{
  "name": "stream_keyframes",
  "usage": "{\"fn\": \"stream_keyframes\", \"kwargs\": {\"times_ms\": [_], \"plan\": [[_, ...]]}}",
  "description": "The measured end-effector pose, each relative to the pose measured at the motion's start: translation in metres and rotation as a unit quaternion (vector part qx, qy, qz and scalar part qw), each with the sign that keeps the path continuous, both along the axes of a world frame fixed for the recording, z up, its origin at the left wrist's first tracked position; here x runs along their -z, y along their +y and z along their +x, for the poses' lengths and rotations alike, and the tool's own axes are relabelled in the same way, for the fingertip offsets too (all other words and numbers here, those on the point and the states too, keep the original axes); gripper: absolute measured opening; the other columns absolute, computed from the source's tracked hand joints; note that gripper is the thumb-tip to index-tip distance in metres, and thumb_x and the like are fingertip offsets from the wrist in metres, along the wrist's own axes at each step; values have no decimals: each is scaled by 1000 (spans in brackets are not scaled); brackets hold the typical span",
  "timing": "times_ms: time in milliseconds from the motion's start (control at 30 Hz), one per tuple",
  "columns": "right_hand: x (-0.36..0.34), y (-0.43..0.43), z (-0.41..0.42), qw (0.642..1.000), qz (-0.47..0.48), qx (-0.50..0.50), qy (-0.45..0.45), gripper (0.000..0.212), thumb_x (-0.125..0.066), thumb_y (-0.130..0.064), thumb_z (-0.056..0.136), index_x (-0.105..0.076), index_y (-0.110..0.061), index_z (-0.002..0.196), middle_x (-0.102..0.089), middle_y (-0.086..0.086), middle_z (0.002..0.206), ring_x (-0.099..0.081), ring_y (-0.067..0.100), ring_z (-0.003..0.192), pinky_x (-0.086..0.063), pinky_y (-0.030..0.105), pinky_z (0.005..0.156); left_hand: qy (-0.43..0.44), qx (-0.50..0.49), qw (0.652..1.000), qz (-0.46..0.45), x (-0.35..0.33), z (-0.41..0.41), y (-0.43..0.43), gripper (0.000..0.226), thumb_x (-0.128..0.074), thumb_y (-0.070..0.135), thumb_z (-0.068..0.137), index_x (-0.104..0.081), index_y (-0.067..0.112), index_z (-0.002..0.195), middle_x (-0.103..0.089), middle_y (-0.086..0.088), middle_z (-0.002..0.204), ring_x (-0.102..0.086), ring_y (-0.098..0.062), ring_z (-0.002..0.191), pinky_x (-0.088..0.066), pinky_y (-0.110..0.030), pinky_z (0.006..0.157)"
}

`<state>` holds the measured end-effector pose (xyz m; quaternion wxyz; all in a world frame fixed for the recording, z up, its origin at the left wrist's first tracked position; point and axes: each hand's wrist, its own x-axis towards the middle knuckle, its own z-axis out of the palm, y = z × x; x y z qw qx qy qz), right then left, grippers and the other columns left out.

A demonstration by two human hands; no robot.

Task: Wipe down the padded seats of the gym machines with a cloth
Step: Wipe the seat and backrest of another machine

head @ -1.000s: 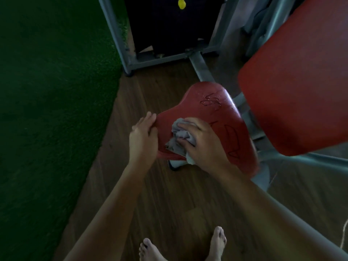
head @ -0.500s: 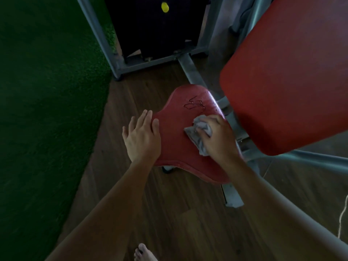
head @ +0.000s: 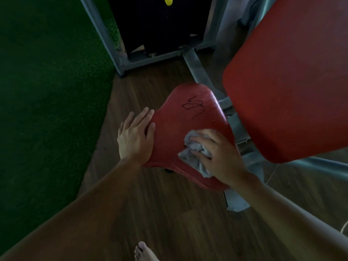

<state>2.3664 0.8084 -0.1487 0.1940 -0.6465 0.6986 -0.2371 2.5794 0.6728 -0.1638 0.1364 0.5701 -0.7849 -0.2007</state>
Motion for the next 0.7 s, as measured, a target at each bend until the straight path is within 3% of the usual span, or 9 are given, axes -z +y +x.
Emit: {"fn": "stream_keyframes", "kwargs": {"times_ms": [133,300,467,700], "plan": [[5,-31,10,993,-20,119,-12,34,-73,-27,90,-70,-18,122,-59,-7,123,-56,13,115,-50,32,97,-6,66,997,-43,1,3,2,47,-35,48,103,-50,37,146,-42,19,154,-22,-26,153,-10,-56,124],[-4,1,31,999,-16,43,-21,38,-65,-33,91,-69,-17,125,-57,-9,129,-52,13,122,-46,30,103,26,55,997,-47,3,3,1,42,-42,40,103,-55,35,143,-48,16,151,-32,-24,149,-20,-56,122],[-12,18,18,1000,7,-18,-17,44,-63,-38,89,-65,-23,131,-53,-9,136,-54,13,124,-51,34,100,45,37,998,-38,4,2,0,38,-50,29,103,-59,35,139,-52,15,148,-40,-22,145,-27,-53,121],[4,-10,-34,996,-16,92,-5,36,-73,-25,91,-67,-14,125,-56,0,127,-55,17,120,-47,36,104,61,29,997,-36,5,1,-2,38,-49,32,99,-62,34,135,-56,14,144,-47,-23,140,-34,-56,116]]}}
